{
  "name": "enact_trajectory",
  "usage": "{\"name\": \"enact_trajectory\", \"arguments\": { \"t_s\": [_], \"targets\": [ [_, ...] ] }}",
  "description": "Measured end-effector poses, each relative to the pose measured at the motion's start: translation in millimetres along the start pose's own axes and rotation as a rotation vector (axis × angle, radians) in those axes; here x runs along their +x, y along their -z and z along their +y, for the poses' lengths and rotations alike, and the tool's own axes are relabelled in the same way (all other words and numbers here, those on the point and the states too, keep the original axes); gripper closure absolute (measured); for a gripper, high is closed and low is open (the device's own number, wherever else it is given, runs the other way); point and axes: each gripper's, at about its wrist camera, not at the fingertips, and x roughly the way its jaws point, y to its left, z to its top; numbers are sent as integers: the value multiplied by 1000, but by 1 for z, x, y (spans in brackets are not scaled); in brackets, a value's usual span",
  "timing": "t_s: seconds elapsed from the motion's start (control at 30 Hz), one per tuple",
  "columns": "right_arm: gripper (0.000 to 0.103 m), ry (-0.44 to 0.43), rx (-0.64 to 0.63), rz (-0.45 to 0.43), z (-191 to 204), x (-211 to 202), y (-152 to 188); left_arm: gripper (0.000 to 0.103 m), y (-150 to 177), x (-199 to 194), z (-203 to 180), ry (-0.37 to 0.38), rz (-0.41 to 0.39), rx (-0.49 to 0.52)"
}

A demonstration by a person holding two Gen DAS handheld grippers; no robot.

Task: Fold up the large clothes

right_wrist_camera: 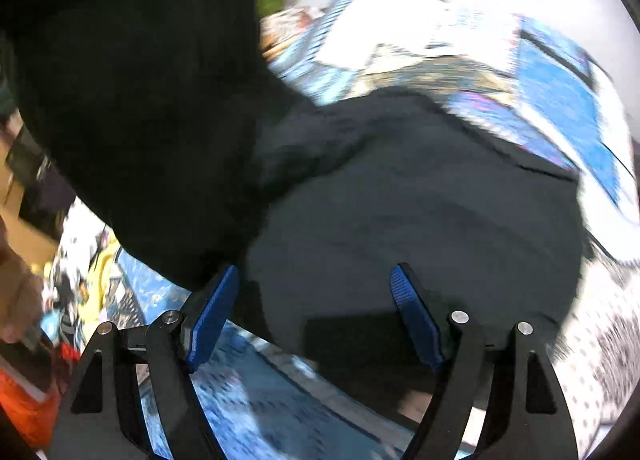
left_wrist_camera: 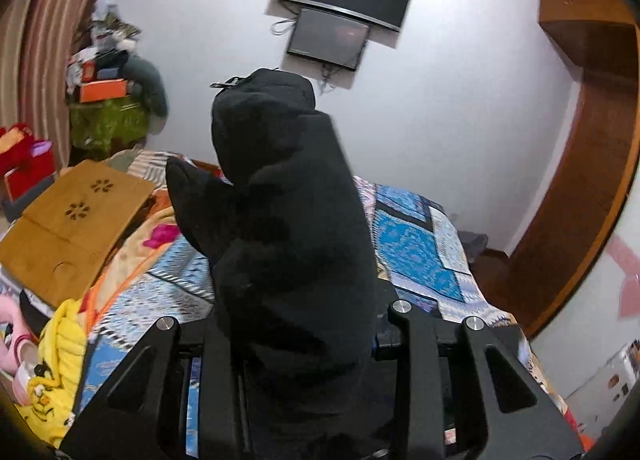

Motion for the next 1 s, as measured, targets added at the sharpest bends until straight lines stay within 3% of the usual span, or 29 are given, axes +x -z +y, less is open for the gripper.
{"name": "enact_trajectory", "arguments": {
  "t_s": [0.13,0.37,0.43,0.57,0.63,0.73,0.83,1.0],
  "targets": [
    [27,97,101,-52,-49,-35,15,71,8,14,-32,11,-1,20],
    [27,158,317,-79,-124,-70,49,70,48,55,-93,73,150,108],
    [27,182,347,-80,-136,-75,58,61,67,63,-110,71,195,168],
    [27,224,371,-79,-147,-86,72,47,107,95,-138,76,407,330],
    [27,277,355,-95,-147,-94,77,41,118,99,-145,63,459,396],
    [27,283,354,-120,-147,-110,83,37,122,85,-152,52,435,474],
    [27,285,349,-151,-145,-120,81,27,120,66,-151,105,445,467],
    [27,309,321,-204,-133,-129,72,26,113,28,-144,94,382,469]
  ]
}}
